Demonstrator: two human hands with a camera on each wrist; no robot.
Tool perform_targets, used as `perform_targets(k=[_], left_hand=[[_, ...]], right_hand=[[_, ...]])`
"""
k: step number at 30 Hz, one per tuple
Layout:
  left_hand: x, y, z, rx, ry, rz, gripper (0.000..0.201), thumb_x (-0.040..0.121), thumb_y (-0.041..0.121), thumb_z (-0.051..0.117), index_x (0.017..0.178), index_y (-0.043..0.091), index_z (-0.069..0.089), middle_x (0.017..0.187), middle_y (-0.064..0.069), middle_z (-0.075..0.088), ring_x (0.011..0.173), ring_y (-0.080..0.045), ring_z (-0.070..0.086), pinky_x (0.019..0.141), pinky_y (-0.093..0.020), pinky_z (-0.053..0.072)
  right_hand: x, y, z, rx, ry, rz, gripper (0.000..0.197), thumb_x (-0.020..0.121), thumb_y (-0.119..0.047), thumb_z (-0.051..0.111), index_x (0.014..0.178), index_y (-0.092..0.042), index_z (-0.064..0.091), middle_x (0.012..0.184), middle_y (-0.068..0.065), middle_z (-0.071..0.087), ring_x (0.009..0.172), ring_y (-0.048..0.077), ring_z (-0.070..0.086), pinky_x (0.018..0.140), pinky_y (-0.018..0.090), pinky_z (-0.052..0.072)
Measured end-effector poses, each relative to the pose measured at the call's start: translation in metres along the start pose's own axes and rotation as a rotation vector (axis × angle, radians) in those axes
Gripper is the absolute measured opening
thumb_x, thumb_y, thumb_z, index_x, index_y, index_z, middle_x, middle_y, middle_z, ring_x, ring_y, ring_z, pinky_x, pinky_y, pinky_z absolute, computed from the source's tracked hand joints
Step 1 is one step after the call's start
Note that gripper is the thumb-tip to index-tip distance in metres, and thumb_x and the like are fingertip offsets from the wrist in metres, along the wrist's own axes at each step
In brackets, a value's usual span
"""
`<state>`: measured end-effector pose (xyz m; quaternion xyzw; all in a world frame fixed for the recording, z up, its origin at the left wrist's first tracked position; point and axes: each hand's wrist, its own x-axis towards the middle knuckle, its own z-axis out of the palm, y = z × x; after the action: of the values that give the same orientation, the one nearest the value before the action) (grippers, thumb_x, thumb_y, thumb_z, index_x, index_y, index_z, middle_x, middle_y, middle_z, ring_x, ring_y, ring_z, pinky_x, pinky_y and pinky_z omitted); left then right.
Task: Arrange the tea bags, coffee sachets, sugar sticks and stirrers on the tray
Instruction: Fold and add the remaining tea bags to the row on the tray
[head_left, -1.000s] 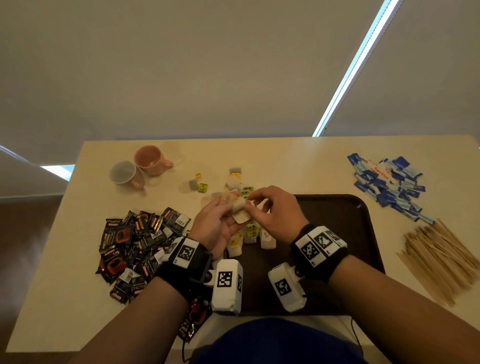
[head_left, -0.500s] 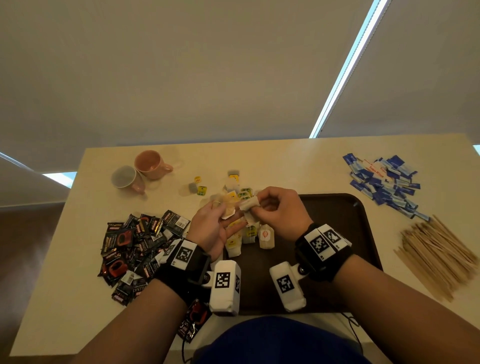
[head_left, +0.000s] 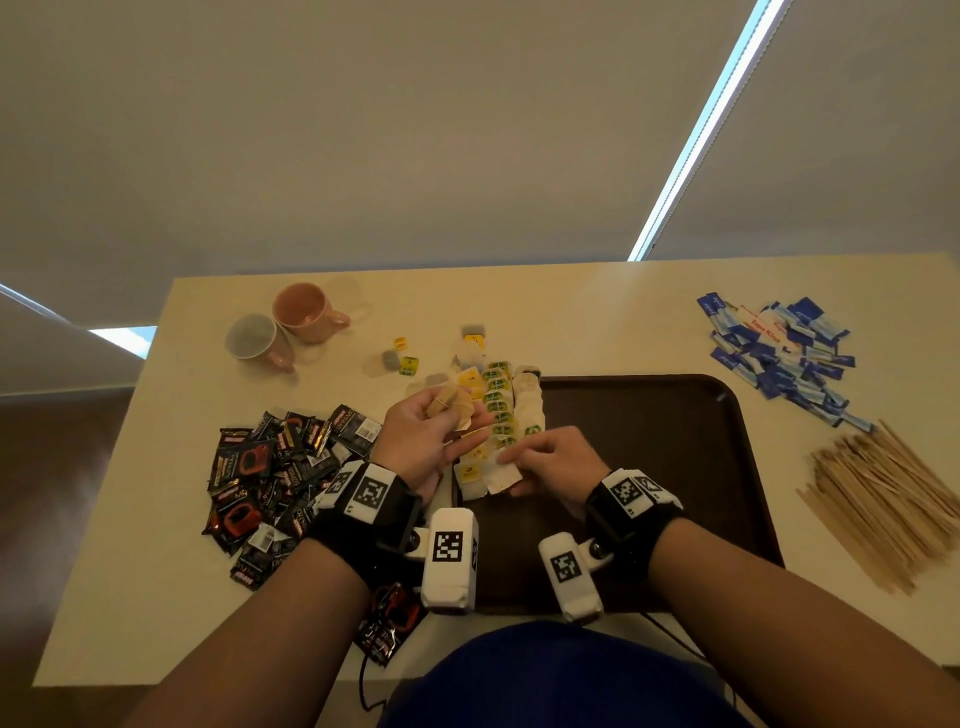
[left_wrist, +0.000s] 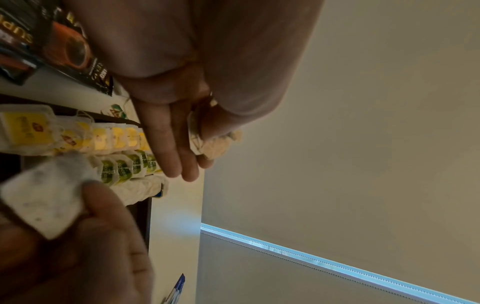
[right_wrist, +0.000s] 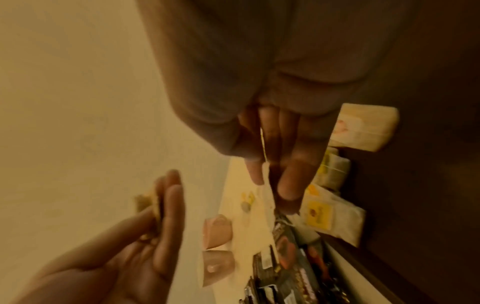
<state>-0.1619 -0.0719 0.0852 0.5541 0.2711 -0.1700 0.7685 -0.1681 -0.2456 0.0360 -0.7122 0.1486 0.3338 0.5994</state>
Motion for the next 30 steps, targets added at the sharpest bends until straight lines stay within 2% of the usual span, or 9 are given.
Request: perform_targets(k=[2,4,7,11,15,18,22,27,30], left_hand=[[0.002,0.0,-0.003,0.009,0.007,-0.002,0.019,0.1,-0.005,0.048,0.105,0.003,0.064,0.087,-0.01,0.073,0.087,-0.023,0.075,0.078,-0.034,0.062],[0.002,0.001,-0.005,0.03,0.01,-0.006,0.018,0.099,-0.005,0.05,0.102,0.005,0.064,0.086,-0.009,0.074,0.083,-0.021,0.075,0.073,-0.03,0.062],[0.002,0.001,-0.006,0.074,0.01,-0.015,0.018,0.098,-0.004,0.052,0.096,0.008,0.065,0.086,-0.008,0.074,0.077,-0.019,0.071,0.068,-0.026,0.059],[0.006,0.0,-0.009,0.082,0.01,-0.012,0.017,0.098,-0.003,0.053,0.096,0.009,0.065,0.084,-0.007,0.075,0.074,-0.017,0.071,0.066,-0.024,0.059],[0.01,-0.001,-0.012,0.077,0.015,0.0,0.014,0.099,-0.002,0.053,0.096,0.008,0.064,0.087,-0.009,0.074,0.075,-0.019,0.071,0.064,-0.023,0.059],[0.011,-0.003,-0.015,0.09,0.019,0.008,0.014,0.099,-0.002,0.052,0.098,0.007,0.063,0.088,-0.01,0.075,0.076,-0.019,0.071,0.063,-0.021,0.059],[0.012,-0.007,-0.017,0.097,0.006,0.031,0.013,0.099,-0.003,0.052,0.1,0.005,0.062,0.09,-0.011,0.075,0.078,-0.02,0.073,0.066,-0.021,0.06],[0.013,-0.009,-0.014,0.142,0.008,0.074,0.018,0.096,-0.008,0.054,0.096,0.005,0.067,0.094,-0.016,0.071,0.083,-0.024,0.075,0.07,-0.023,0.061],[0.012,-0.006,-0.009,0.177,0.02,0.103,0.024,0.09,-0.01,0.062,0.097,0.012,0.069,0.098,-0.013,0.07,0.083,-0.021,0.074,0.071,-0.025,0.061]], right_hand=[[0.005,0.01,0.009,0.001,-0.064,0.065,0.023,0.091,0.011,0.055,0.102,0.0,0.072,0.111,0.018,0.069,0.092,0.03,0.071,0.075,0.027,0.061],[0.008,0.019,0.017,-0.052,-0.122,0.093,0.026,0.088,0.014,0.058,0.109,0.002,0.066,0.104,0.024,0.071,0.079,0.021,0.071,0.07,0.022,0.059],[0.015,0.033,0.031,-0.112,-0.113,0.081,0.019,0.084,0.001,0.072,0.102,0.002,0.066,0.082,0.017,0.073,0.065,0.016,0.069,0.066,0.024,0.06],[0.034,0.045,0.046,-0.039,-0.025,0.21,0.026,0.087,-0.003,0.072,0.11,0.004,0.061,0.085,0.017,0.073,0.063,0.02,0.072,0.059,0.026,0.06],[0.042,0.049,0.055,-0.134,0.097,0.224,0.008,0.091,-0.006,0.067,0.09,0.001,0.062,0.084,0.02,0.074,0.059,0.021,0.07,0.062,0.034,0.062],[0.046,0.05,0.054,-0.308,0.142,0.162,0.016,0.091,-0.017,0.067,0.08,-0.005,0.063,0.072,0.014,0.073,0.048,0.016,0.067,0.057,0.033,0.059],[0.047,0.043,0.047,-0.539,0.146,0.135,0.034,0.087,-0.037,0.071,0.063,-0.016,0.056,0.065,0.01,0.073,0.055,0.02,0.07,0.064,0.036,0.061],[0.032,0.019,0.029,-0.404,0.11,0.154,0.036,0.091,-0.037,0.068,0.078,-0.003,0.068,0.074,0.011,0.074,0.05,0.015,0.065,0.047,0.022,0.052],[0.017,-0.01,0.01,-0.271,0.093,0.058,0.041,0.097,-0.04,0.058,0.079,-0.005,0.071,0.071,0.009,0.073,0.051,0.015,0.064,0.046,0.024,0.049]])
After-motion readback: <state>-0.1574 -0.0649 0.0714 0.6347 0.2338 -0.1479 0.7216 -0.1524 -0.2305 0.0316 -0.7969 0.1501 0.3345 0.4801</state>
